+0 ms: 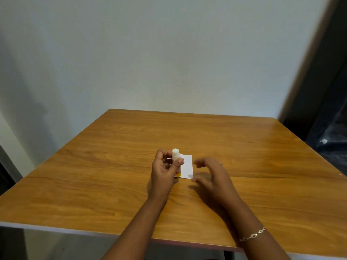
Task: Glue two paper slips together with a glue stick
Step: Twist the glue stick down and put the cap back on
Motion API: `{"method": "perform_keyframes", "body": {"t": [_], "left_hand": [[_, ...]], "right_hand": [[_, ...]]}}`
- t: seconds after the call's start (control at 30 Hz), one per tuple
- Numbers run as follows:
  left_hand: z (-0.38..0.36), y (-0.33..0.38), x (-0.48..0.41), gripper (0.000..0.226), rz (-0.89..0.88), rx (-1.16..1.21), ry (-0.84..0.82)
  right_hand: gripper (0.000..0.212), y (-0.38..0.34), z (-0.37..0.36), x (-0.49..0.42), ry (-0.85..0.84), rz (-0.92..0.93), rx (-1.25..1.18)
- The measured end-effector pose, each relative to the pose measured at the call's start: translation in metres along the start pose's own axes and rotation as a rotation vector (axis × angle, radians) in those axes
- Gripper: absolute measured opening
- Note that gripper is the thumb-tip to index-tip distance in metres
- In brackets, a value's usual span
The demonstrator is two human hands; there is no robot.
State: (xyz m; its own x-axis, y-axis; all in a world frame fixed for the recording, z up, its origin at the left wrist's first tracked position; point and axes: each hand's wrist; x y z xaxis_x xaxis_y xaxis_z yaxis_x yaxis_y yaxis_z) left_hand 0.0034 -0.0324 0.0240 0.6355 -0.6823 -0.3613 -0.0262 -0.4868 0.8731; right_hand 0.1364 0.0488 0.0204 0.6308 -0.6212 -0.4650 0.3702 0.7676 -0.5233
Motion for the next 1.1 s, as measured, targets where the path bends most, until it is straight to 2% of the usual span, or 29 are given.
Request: {"method": "perform_keyframes", "body": {"t": [0.1,0.2,0.27,0.43,0.57,0.67,0.73,0.9,1.1], "left_hand": [[-0.002,-0.002,0.003,0.018,-0.065,-0.128,-0.039],[-0.004,-0.002,0.004,0.014,-0.101,-0.205,-0.078],[-0.005,-0.001,0.005,0.014,-0.119,-0.228,-0.109],[-0.005,-0.001,0.007,0.018,-0.147,-0.293,-0.133],[-0.005,-0.004,0.007,0.015,-0.145,-0.324,-0.159],[-0.005,-0.004,0.007,0.017,-0.16,-0.363,-0.19],[-0.005,-0.004,0.007,0.016,-0.181,-0.383,-0.205],[-0.005,-0.004,0.007,0.017,-0.197,-0.387,-0.22],[-0.004,-0.007,0.006,0.022,-0.16,-0.349,-0.219]], "right_hand": [[0.037,0.02,0.019,0.006,0.188,-0.155,0.066],[0.05,0.038,0.023,0.008,0.126,-0.36,0.14],[0.051,0.043,0.019,0.006,0.065,-0.429,0.137],[0.019,0.042,0.018,0.004,0.106,-0.481,0.119],[0.015,0.029,0.022,0.007,0.197,-0.387,-0.149],[0.013,0.015,0.021,0.008,0.131,-0.268,-0.277],[0.015,0.009,0.019,0.006,0.108,-0.209,-0.291],[0.037,0.003,0.021,0.0,0.109,-0.178,-0.364],[0.036,-0.009,0.025,-0.011,0.096,-0.121,-0.375]]}}
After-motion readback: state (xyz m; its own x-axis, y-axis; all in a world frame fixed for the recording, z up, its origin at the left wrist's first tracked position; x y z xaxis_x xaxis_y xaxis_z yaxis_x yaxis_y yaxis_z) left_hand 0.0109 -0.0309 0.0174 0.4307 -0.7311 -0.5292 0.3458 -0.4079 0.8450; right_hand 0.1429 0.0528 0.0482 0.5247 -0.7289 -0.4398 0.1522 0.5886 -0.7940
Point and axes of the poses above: each hand's wrist, its own x-axis away from the middle knuckle, its own z-axis out of the back of the hand, y = z × x, and after that the axes turned 8 degrees about x, right-handed
